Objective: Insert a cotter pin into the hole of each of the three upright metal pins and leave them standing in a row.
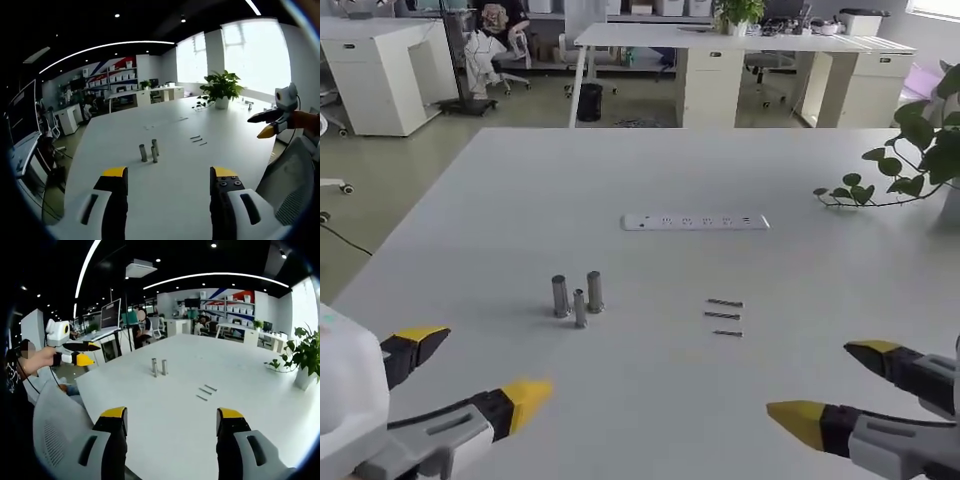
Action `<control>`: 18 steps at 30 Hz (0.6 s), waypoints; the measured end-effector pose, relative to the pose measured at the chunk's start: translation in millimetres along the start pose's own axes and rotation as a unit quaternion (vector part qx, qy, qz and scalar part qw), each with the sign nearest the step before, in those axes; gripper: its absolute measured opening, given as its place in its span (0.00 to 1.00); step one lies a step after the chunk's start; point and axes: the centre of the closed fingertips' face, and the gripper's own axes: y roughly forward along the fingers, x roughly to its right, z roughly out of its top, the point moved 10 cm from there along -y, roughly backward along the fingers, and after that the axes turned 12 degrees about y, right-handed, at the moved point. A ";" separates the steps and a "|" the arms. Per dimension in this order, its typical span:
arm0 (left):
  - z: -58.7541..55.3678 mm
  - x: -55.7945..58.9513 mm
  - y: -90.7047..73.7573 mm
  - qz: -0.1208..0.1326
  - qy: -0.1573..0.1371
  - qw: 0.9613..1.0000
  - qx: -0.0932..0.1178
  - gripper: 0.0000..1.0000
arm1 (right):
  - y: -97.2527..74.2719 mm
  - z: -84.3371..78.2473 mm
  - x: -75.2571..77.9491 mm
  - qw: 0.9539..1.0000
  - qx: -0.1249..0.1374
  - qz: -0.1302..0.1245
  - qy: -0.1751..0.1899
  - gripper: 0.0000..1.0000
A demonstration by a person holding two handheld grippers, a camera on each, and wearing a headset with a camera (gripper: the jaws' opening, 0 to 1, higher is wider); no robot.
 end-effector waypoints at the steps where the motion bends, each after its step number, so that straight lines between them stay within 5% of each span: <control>1: 0.0 -1.4 2.6 0.000 0.001 1.000 0.000 0.63 | 0.6 0.2 -0.5 1.000 0.002 0.002 0.001 0.69; 18: -5.1 -31.7 73.8 -0.029 0.012 0.999 0.013 0.43 | 16.2 6.0 -3.1 1.000 0.017 0.015 0.013 0.62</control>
